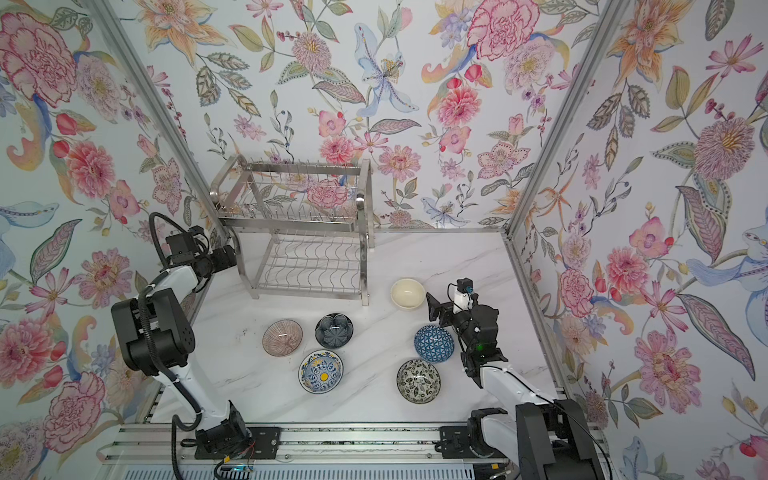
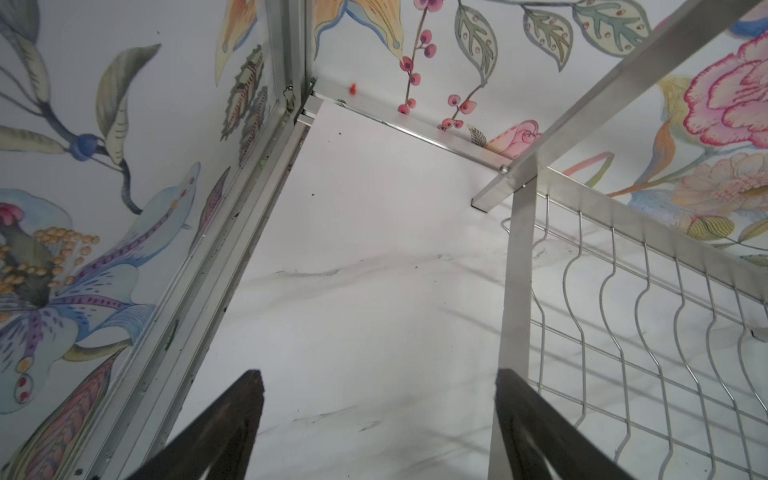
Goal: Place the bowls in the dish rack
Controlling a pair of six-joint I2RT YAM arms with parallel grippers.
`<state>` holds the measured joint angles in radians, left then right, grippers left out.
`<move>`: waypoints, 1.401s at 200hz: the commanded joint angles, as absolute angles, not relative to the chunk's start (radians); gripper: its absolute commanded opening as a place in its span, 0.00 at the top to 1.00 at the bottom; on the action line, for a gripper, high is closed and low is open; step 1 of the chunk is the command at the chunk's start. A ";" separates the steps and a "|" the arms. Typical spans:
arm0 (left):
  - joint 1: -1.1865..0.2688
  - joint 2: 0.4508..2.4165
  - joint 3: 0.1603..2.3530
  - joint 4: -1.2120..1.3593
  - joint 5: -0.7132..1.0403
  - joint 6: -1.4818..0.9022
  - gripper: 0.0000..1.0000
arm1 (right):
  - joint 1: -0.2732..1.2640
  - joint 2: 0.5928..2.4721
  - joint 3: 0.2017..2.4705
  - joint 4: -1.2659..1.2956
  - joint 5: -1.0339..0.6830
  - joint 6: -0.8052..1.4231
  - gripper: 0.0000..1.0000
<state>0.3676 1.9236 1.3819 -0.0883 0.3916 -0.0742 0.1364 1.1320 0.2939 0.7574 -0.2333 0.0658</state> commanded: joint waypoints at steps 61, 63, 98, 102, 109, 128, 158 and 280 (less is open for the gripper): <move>0.355 1.996 1.452 -0.184 0.543 0.004 0.11 | 0.141 1.166 0.346 0.722 -0.262 0.048 0.03; 0.354 1.999 1.454 -0.187 0.543 0.006 0.11 | 0.142 1.166 0.347 0.720 -0.263 0.048 0.03; 0.345 2.050 1.518 -0.246 0.527 0.046 0.11 | 0.142 1.165 0.350 0.712 -0.264 0.046 0.03; 0.343 2.053 1.521 -0.248 0.523 0.047 0.11 | 0.141 1.166 0.350 0.711 -0.263 0.046 0.03; 0.339 2.057 1.526 -0.248 0.515 0.051 0.11 | 0.142 1.167 0.353 0.706 -0.262 0.047 0.03; 0.333 2.088 1.566 -0.270 0.501 0.057 0.11 | 0.142 1.169 0.356 0.700 -0.265 0.045 0.03; 0.333 2.172 1.694 -0.359 0.482 0.075 0.12 | 0.143 1.171 0.361 0.690 -0.278 0.043 0.03; 0.283 2.406 2.013 -0.543 0.456 0.136 0.17 | 0.151 1.163 0.361 0.680 -0.281 0.042 0.03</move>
<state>0.3004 2.3665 1.9362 -0.4866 0.4332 0.1081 0.1493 1.1633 0.3393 0.6914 -0.2874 0.0559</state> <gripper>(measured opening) 0.834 0.973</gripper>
